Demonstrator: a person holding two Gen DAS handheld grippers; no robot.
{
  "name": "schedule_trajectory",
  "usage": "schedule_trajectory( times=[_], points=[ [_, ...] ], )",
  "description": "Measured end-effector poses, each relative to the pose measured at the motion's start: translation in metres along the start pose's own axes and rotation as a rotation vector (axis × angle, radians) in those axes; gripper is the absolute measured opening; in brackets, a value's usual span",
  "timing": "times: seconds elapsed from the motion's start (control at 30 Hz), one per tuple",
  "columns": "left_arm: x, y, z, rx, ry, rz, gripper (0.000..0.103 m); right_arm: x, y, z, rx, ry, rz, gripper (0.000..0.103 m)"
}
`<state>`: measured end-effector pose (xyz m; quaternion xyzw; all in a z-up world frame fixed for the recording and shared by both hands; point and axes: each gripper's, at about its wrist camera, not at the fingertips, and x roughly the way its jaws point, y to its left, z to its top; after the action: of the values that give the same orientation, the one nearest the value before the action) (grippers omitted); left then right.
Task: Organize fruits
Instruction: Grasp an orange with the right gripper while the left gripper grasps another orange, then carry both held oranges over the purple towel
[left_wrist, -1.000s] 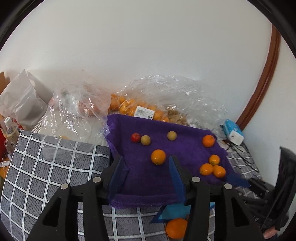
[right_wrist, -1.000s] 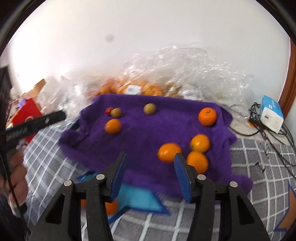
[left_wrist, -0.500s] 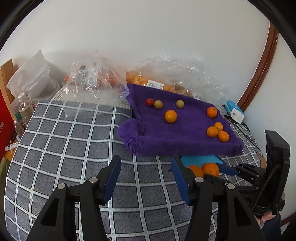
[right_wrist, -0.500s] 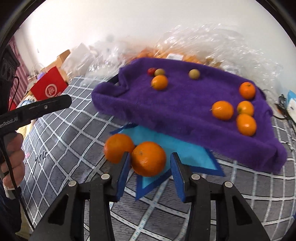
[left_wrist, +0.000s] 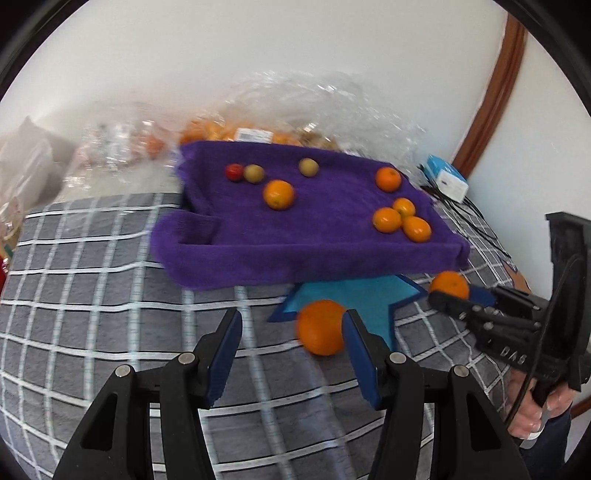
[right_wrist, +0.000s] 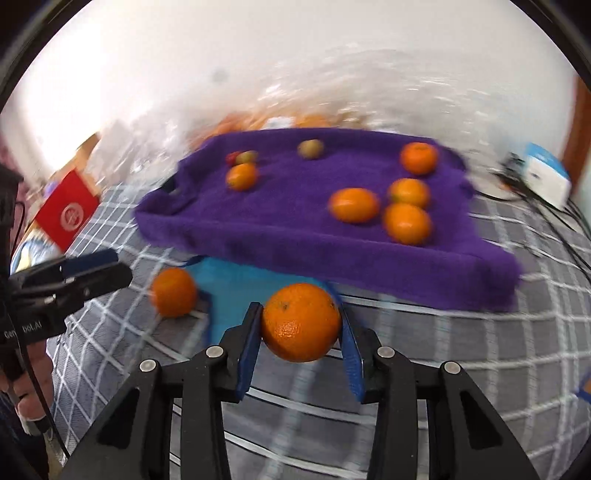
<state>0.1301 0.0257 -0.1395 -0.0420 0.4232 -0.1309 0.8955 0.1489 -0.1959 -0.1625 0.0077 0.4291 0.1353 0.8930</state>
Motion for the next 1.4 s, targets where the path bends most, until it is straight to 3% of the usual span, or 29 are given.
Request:
schedule_trajectory(
  times=[0.27, 0.37, 0.4, 0.7, 1.03, 1.4],
  points=[
    [0.029, -0.026, -0.004, 0.040, 0.055, 0.051, 0.054, -0.032, -0.032, -0.011, 0.052, -0.055, -0.047, 0.040],
    [0.036, -0.028, -0.006, 0.036, 0.067, 0.070, 0.038, -0.034, -0.036, -0.014, 0.071, -0.052, -0.032, 0.040],
    [0.036, -0.028, -0.006, 0.034, 0.066, 0.072, 0.038, -0.034, -0.035, -0.016, 0.070, -0.049, -0.032, 0.040],
    [-0.004, -0.012, 0.005, -0.019, -0.001, 0.058, 0.037, -0.045, -0.027, -0.011, 0.077, -0.062, -0.031, 0.040],
    [-0.047, 0.008, 0.023, -0.077, -0.087, 0.091, 0.037, -0.062, -0.023, 0.013, 0.099, -0.091, -0.049, 0.040],
    [-0.037, 0.017, 0.057, -0.096, -0.132, 0.113, 0.037, -0.058, -0.033, 0.057, 0.080, -0.130, -0.110, 0.040]
  ],
)
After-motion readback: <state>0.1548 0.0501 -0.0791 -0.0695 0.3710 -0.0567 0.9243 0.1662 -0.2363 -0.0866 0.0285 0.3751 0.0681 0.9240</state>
